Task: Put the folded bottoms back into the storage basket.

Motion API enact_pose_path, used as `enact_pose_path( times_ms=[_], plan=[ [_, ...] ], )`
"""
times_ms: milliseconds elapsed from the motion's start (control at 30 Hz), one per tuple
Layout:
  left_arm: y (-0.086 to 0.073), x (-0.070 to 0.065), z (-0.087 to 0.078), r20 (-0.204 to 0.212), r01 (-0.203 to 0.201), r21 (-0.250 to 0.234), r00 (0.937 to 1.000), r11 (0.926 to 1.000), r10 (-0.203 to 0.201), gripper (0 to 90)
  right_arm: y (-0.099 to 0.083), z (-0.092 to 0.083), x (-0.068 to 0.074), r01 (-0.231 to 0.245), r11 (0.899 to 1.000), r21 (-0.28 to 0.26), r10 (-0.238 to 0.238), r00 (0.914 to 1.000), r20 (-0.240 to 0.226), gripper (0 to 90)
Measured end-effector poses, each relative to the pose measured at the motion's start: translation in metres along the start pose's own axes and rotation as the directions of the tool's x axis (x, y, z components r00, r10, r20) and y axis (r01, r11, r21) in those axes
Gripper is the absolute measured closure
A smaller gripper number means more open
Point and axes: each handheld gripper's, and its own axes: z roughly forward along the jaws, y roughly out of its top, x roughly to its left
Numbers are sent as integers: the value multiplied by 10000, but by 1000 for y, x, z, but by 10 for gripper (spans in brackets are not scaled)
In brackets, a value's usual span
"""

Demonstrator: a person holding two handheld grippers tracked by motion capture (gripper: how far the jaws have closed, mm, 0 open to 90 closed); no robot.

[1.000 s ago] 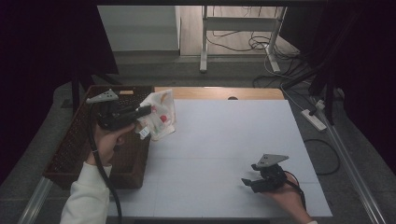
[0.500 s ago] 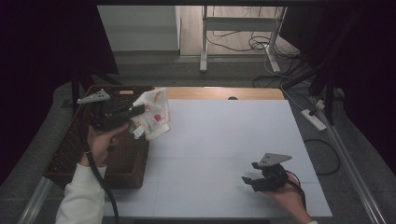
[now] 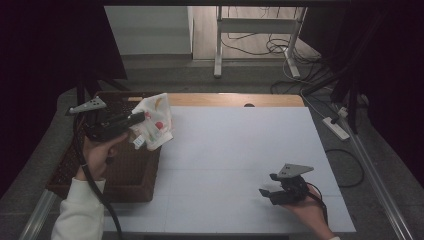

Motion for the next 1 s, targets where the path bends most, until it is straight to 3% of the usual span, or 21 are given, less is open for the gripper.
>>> enact_pose_path(
  times_ms=[1000],
  plan=[
    [-11,27,-56,-916,372,-537,9949,9979,-421,731,0,1,0,13,10000,49,-14,10000,25,305]
  ],
)
